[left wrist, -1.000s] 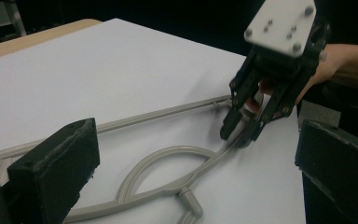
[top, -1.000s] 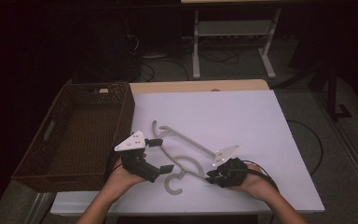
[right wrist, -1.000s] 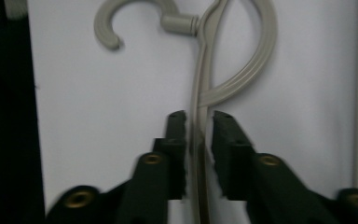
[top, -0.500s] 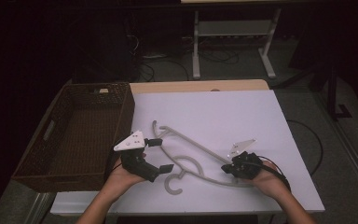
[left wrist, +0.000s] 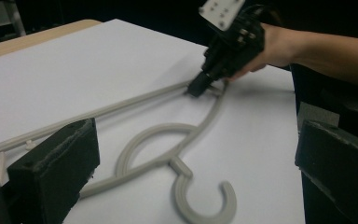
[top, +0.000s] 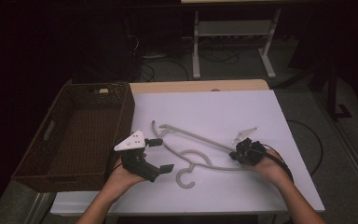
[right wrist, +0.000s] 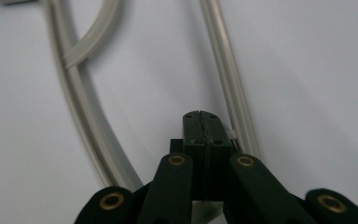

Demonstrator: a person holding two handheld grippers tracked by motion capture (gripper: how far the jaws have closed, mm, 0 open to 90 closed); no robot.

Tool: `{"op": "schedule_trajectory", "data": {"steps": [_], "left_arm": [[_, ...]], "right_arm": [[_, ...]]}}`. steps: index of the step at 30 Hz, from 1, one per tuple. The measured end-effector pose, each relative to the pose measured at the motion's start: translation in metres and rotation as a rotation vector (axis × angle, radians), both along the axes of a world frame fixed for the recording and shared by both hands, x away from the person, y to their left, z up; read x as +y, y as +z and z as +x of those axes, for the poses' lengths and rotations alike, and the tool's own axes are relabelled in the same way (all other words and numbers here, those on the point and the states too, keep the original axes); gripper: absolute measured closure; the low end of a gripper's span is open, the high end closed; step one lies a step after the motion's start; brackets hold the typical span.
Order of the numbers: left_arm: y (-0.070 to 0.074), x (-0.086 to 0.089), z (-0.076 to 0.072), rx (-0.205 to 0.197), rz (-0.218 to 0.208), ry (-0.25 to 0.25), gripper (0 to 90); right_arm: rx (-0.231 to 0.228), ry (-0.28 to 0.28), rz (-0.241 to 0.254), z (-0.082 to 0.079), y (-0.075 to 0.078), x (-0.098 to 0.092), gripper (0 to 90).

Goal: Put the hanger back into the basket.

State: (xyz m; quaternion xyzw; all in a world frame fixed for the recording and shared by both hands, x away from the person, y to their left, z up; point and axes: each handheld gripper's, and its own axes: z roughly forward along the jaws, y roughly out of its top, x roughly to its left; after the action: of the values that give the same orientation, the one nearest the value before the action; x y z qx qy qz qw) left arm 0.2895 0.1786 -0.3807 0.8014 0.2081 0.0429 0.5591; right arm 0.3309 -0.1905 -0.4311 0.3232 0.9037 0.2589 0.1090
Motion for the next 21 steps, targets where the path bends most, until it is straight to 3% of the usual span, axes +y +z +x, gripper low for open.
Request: {"op": "schedule_trajectory", "data": {"steps": [9, 11, 13, 17, 21], "left_arm": [[0.000, 0.001, 0.000, -0.001, -0.003, -0.001, 0.0], [0.000, 0.001, 0.000, 0.000, -0.006, 0.001, 0.0], [0.001, 0.001, 0.000, 0.001, -0.011, 0.003, 0.0], [0.001, 0.003, 0.001, -0.003, -0.007, 0.006, 0.0], [0.002, 0.002, 0.001, -0.004, -0.012, 0.007, 0.0]], "right_arm": [[-0.037, -0.121, -0.008, 0.047, 0.000, -0.017, 89.6], [-0.036, -0.148, -0.010, 0.054, 0.000, -0.019, 89.6], [-0.046, -0.165, 0.018, 0.056, 0.002, -0.021, 89.5], [-0.065, -0.136, 0.115, 0.052, 0.012, -0.013, 89.5], [-0.061, -0.069, 0.181, 0.051, 0.015, 0.012, 89.5]]}}
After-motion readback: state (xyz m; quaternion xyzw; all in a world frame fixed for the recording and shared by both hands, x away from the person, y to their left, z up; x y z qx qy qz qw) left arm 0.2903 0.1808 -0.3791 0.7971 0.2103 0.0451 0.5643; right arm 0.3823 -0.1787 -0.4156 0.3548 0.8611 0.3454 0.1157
